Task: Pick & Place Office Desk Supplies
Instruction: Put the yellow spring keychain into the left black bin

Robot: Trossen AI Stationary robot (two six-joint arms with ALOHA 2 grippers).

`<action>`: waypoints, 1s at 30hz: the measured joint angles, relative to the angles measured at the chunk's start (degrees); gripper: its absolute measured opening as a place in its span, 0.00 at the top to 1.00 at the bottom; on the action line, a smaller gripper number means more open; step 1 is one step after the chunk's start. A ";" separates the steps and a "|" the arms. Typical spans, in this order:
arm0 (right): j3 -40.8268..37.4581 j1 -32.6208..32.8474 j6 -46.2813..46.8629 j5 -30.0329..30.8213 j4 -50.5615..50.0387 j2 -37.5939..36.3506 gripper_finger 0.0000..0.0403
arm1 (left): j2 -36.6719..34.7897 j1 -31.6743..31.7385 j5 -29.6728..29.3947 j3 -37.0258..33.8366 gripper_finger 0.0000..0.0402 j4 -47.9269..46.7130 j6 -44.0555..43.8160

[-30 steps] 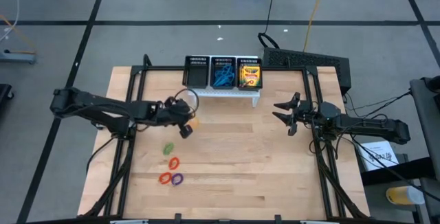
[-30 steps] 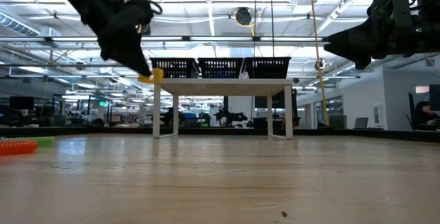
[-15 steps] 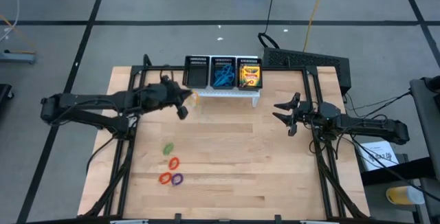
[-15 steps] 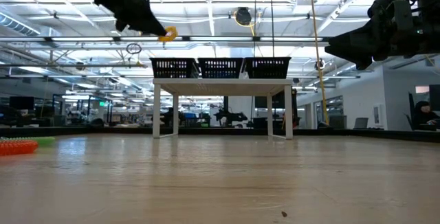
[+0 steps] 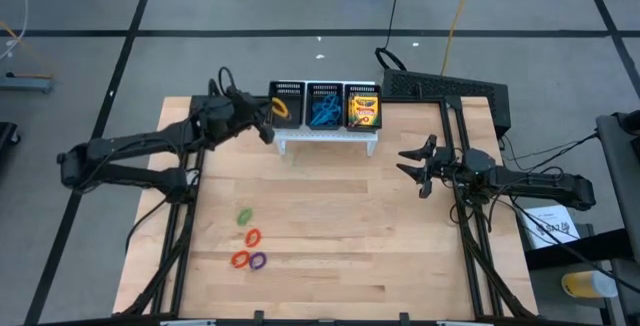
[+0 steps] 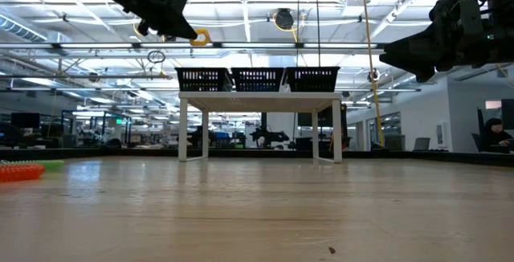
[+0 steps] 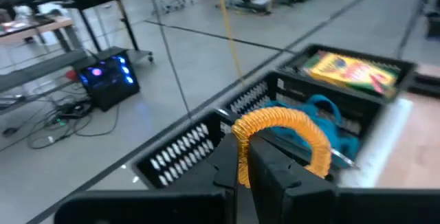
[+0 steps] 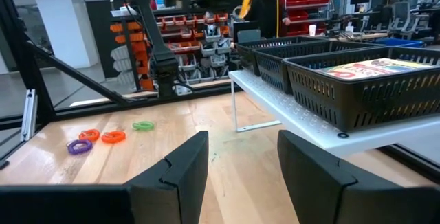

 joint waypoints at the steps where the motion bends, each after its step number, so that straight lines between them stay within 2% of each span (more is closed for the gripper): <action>1: 0.00 0.00 -0.37 0.00 0.02 0.00 0.59 | 0.21 0.77 0.00 0.00 0.95 0.69 -0.02; 7: 0.00 0.00 -0.75 0.00 0.00 0.00 0.59 | 4.68 4.81 -0.02 0.02 0.95 7.02 0.06; 13: 0.00 0.00 -0.76 0.00 0.00 0.00 0.59 | 10.05 6.25 -0.01 -0.01 0.95 10.52 -0.18; 30: 0.00 0.00 -0.76 0.00 0.02 0.00 0.59 | 10.46 6.30 -0.02 0.00 0.95 10.82 -3.51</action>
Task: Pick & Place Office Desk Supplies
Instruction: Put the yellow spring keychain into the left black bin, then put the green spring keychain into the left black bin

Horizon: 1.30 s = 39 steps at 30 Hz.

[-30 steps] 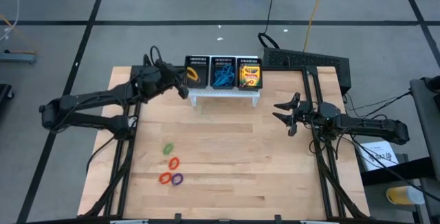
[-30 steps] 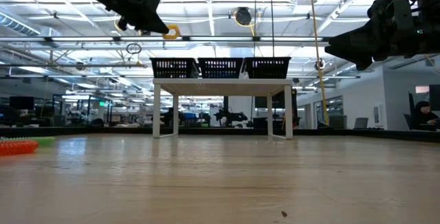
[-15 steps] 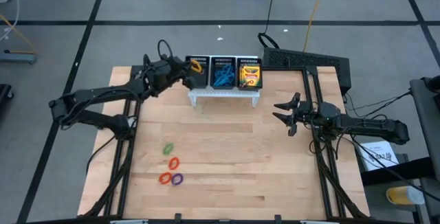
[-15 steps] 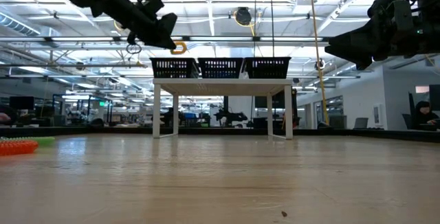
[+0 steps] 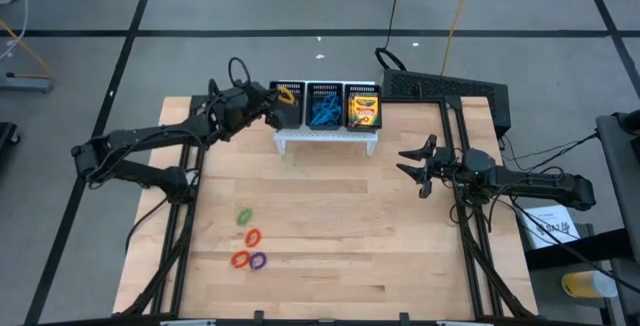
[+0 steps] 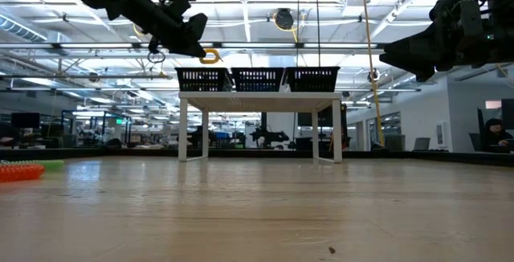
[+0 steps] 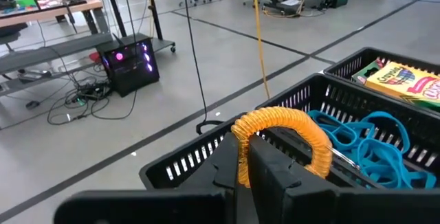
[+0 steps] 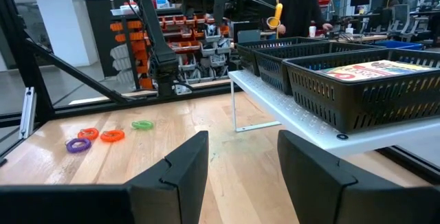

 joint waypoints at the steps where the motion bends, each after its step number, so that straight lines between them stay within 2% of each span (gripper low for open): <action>1: 0.00 -0.01 0.00 0.00 0.00 0.00 0.59 | 0.00 0.00 0.00 0.00 0.95 0.02 0.00; 5: 0.00 -0.01 0.00 0.00 0.00 0.00 0.59 | 0.00 0.00 0.01 0.00 0.90 0.23 0.05; 13: 0.00 0.00 0.00 0.00 0.00 0.00 0.59 | 0.00 0.00 -0.59 0.00 0.63 0.00 -1.07; 19: 0.00 0.00 0.00 0.00 0.00 0.00 0.59 | -0.06 -0.15 -0.58 0.00 0.51 -0.21 -0.79; 23: 0.00 0.00 0.00 0.00 0.00 0.02 0.59 | -3.01 -1.77 0.56 -0.02 0.48 -0.84 -0.65; 30: 0.00 -0.01 0.00 0.00 0.00 0.02 0.59 | -14.76 -7.78 3.46 -0.02 0.47 -8.16 -0.36; 34: 0.00 -0.01 -0.01 0.00 0.00 0.02 0.59 | -22.17 -11.37 8.69 0.00 0.47 -18.11 -3.27; 39: 0.00 -0.01 0.00 0.00 0.00 0.02 0.59 | -27.76 -15.40 18.63 0.00 0.47 -32.44 -10.68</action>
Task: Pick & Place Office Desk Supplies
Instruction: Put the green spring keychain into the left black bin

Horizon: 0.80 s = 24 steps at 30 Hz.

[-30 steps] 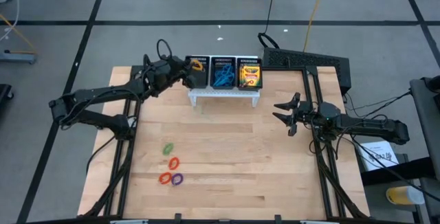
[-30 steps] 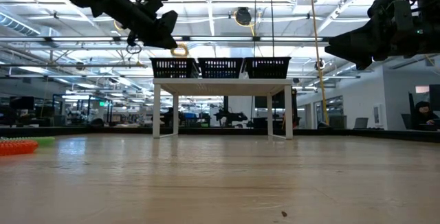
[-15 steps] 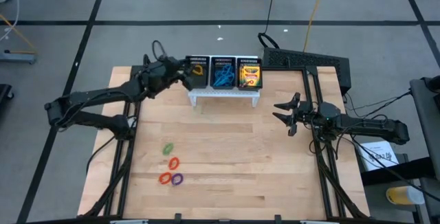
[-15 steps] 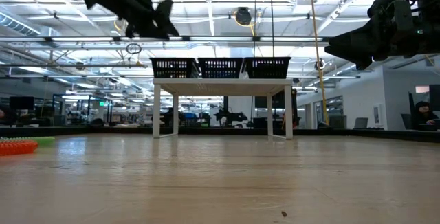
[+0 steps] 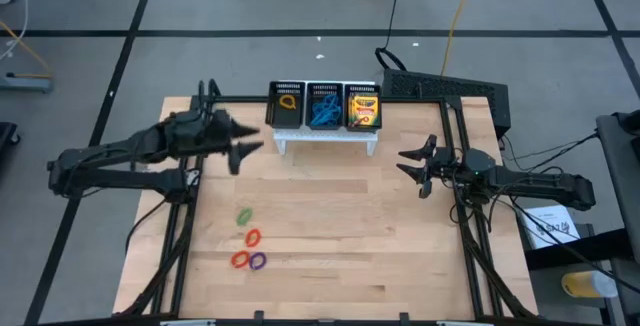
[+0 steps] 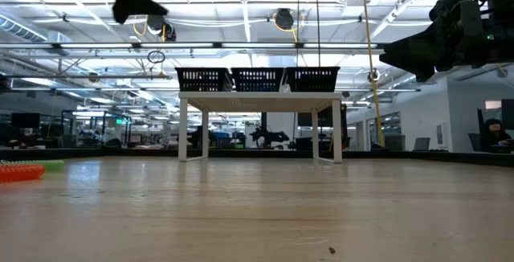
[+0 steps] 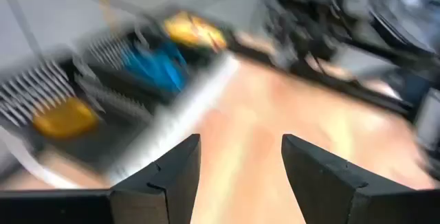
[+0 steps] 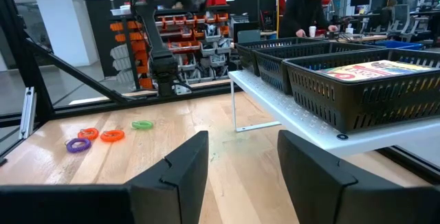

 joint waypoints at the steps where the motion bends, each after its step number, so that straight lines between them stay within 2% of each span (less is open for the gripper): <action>1: 0.00 0.01 -0.01 0.00 0.00 0.00 0.59 | -0.61 -0.72 1.83 0.00 0.47 -2.90 -1.38; 5: 0.00 -0.01 0.00 0.00 0.00 0.00 0.59 | -0.74 -4.15 6.10 0.00 0.47 -16.72 -7.18; 11: 0.00 0.01 -0.01 0.00 0.01 0.00 0.59 | 3.77 -10.08 1.84 -0.02 0.47 -32.35 -20.11; 16: 0.00 0.01 0.00 0.00 0.00 0.00 0.59 | 9.26 -15.95 0.28 -0.02 0.47 -34.63 -24.70; 24: 0.00 -0.01 -0.02 0.00 0.00 0.00 0.59 | 18.67 -23.20 -7.00 -0.02 0.47 -34.80 -31.74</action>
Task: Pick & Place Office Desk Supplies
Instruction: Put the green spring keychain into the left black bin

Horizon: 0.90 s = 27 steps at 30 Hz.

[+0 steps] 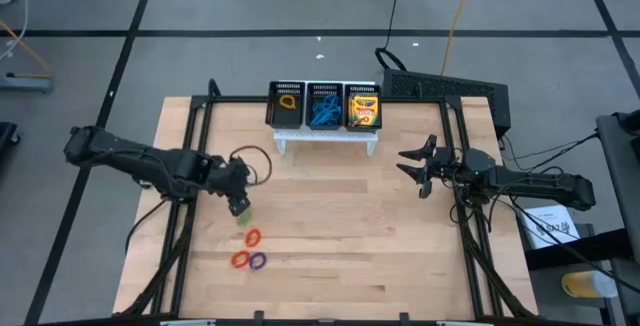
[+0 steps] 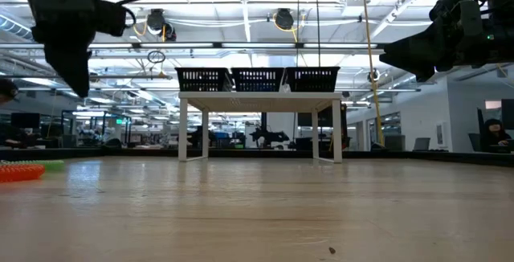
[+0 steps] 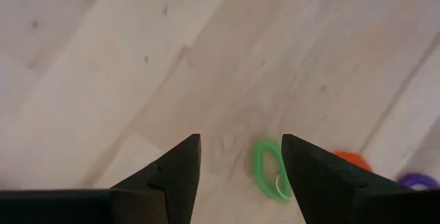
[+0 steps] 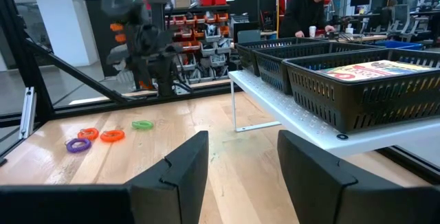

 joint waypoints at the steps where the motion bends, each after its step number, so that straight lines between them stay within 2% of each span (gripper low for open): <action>1: 0.00 0.01 0.02 0.00 0.00 0.00 0.59 | 1.29 -0.89 0.02 0.00 0.47 -0.21 -1.22; 5: 0.00 0.02 0.02 0.00 0.00 0.00 0.59 | 5.45 -4.20 -0.40 -1.20 0.47 0.41 -5.09; 9: 0.00 0.02 0.02 0.00 0.00 0.00 0.59 | 6.89 -6.39 0.38 -6.32 0.47 6.78 -8.53; 12: 0.00 0.02 0.02 -0.02 0.00 0.00 0.59 | 6.88 -7.36 0.96 -10.46 0.47 11.15 -10.25; 17: 0.00 0.00 0.02 0.00 0.00 0.00 0.59 | 6.75 -7.99 0.25 -14.49 0.47 12.87 -12.80; 23: 0.00 0.02 0.02 0.00 0.00 0.00 0.59 | 6.56 -8.01 2.03 -20.23 0.47 25.09 -12.35; 27: 0.00 0.02 0.02 0.00 0.00 -0.02 0.59 | 6.55 -8.13 1.32 -20.68 0.47 24.45 -14.12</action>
